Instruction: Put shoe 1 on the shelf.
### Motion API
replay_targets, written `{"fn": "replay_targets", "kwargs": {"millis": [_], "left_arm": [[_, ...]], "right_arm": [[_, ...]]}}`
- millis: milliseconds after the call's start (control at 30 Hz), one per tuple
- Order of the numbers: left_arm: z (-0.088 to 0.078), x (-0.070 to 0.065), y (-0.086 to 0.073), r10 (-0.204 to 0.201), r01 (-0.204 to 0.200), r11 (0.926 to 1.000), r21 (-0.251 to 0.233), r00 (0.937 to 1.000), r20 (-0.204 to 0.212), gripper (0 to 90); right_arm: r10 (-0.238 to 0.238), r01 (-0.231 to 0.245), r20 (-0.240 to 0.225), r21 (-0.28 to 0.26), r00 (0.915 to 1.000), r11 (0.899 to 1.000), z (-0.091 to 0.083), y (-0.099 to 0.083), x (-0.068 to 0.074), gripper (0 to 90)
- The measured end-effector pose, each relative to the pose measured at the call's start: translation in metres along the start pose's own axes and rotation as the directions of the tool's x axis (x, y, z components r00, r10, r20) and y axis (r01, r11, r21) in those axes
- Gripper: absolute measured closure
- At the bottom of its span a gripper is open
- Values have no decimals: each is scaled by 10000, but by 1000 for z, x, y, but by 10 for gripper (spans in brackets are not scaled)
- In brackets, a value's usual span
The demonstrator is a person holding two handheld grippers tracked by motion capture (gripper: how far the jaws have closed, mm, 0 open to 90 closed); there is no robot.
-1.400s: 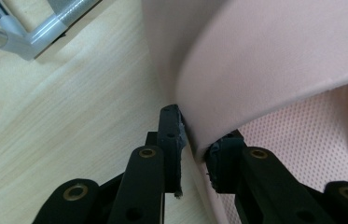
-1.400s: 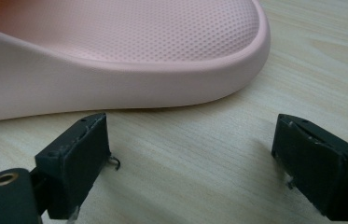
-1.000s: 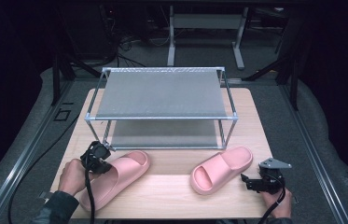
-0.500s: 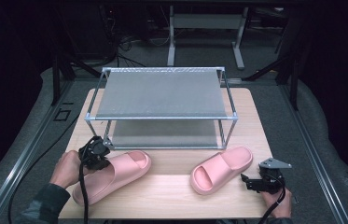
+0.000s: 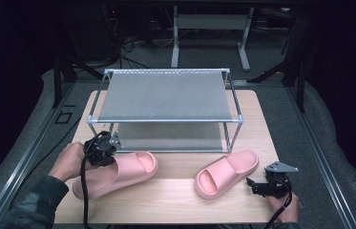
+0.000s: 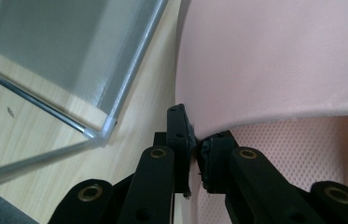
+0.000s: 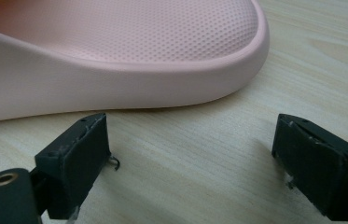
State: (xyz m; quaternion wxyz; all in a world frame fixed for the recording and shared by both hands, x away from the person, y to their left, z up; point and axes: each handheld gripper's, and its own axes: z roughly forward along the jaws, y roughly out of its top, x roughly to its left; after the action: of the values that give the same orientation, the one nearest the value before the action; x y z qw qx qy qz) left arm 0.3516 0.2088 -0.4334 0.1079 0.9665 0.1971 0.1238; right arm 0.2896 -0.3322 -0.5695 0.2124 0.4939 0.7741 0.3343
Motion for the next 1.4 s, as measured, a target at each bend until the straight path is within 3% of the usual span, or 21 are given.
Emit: {"fn": "replay_targets", "kwargs": {"millis": [167,267,467,633,867,1067,1400], "left_arm": [[-6,1,13,622,-623,9981,-36,9980,-112,838],[-11,1,20,803,-804,9963,-300,9968,-49,838],[-17,0,32,1128,-1127,9929,-393,9936,7,838],[-23,0,42,1589,-1582,9864,-450,9872,113,838],[-42,-1,57,1838,-1801,9796,-890,9824,345,838],[-53,-2,70,2130,-2095,9741,-855,9764,344,838],[-82,-1,88,2311,-2203,9649,-1431,9708,640,838]], "right_arm": [[-1,1,-2,0,10000,10000,0,0,0,106],[29,-28,61,-143,10000,9999,1,0,0,104],[26,-26,63,-146,10000,9999,1,0,0,104],[3,-3,18,3,10000,10000,0,0,0,104],[38,-38,45,-58,10000,10000,0,0,0,104],[33,-33,29,-63,10000,10000,0,0,0,104],[58,-57,21,-72,10000,10000,0,0,0,104]]}}
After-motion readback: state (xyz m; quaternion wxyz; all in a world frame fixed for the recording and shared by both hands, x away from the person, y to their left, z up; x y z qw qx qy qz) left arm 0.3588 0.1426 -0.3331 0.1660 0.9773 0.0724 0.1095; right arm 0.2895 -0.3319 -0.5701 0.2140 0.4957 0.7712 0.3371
